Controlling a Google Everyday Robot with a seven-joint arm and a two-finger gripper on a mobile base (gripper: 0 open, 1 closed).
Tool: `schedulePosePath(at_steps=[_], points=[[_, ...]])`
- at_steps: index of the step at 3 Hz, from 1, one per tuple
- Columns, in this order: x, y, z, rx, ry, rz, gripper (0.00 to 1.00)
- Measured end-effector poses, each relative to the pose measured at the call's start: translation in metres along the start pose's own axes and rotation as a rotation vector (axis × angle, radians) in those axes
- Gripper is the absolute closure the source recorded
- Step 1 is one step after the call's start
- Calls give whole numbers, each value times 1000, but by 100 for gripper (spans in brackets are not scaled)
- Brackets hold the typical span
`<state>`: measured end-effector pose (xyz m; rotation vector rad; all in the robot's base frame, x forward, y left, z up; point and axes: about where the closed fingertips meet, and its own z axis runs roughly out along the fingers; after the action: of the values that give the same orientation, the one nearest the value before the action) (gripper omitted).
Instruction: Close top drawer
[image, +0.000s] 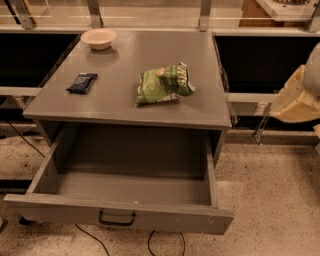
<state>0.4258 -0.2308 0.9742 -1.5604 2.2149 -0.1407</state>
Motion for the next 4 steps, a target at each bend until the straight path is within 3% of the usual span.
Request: schedulePosePath(at_steps=[1,2,3,4], points=[[28,15,7,11,-3,59,100],[63,42,24,-39,27,98,100],[81,58,32,-76,49,104,100],[81,58,32,-76,49,104,100]])
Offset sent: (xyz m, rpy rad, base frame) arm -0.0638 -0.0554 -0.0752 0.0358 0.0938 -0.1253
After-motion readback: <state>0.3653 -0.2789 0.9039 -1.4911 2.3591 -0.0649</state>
